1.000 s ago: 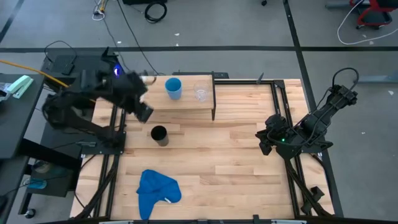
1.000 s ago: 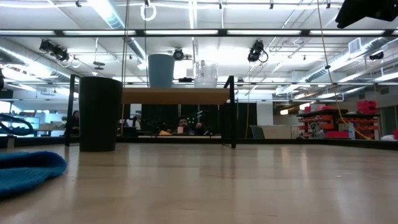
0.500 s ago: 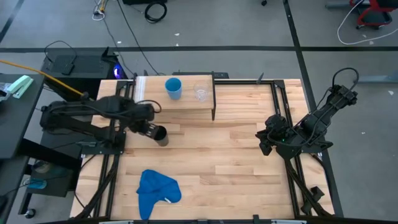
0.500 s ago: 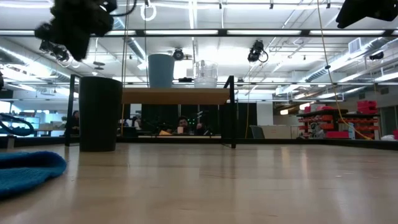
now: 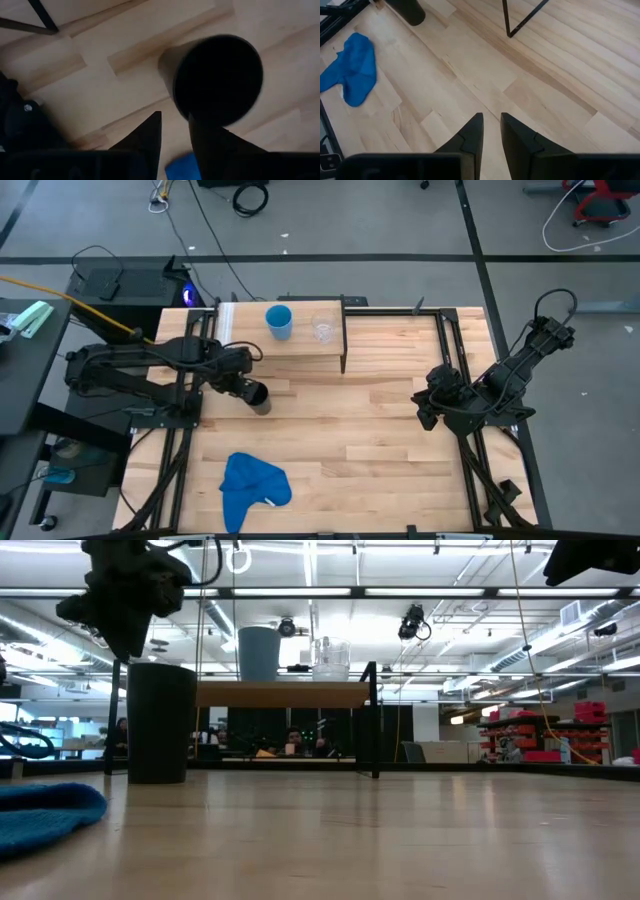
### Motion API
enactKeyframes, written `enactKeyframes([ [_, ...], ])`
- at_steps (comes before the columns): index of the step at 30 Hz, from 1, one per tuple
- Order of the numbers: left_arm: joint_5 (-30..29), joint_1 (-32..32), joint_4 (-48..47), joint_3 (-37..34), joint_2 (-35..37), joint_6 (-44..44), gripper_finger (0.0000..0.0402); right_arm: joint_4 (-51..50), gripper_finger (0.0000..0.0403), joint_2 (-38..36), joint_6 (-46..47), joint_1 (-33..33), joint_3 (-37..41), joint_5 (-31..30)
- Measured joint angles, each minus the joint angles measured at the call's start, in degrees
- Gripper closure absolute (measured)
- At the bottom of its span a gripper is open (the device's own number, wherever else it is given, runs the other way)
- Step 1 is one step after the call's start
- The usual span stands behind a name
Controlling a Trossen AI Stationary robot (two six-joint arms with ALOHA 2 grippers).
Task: Stack small to large cups/mugs on shelf
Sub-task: Put the black cup on the shelf
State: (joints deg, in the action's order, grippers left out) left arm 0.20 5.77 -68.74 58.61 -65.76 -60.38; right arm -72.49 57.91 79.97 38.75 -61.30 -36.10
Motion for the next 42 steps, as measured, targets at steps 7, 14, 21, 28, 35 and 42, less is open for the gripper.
enactKeyframes([
  [7,-1.2,0.3,1.2,0.0,-3.7,1.6,0.0285,0.2,0.0330,0.0,0.0,0.0,0.0,0.0],
  [14,-4.1,0.3,1.8,0.0,-6.7,1.7,0.0284,0.6,0.0330,0.0,0.0,0.0,0.0,0.0],
  [21,-4.1,0.3,2.6,0.0,-9.8,1.7,0.0284,0.6,0.0330,0.0,0.0,0.0,0.0,0.0],
  [28,-4.1,0.3,4.4,0.0,-11.3,1.7,0.0283,0.6,0.0330,0.0,0.0,0.0,0.0,0.0],
  [35,-4.1,0.3,4.8,0.0,-11.2,2.6,0.0317,0.6,0.0330,0.0,0.0,0.0,0.0,0.0],
  [42,-4.1,0.3,4.9,0.0,-11.2,2.6,0.0382,0.6,0.0330,0.0,-0.1,0.0,0.0,0.0],
])
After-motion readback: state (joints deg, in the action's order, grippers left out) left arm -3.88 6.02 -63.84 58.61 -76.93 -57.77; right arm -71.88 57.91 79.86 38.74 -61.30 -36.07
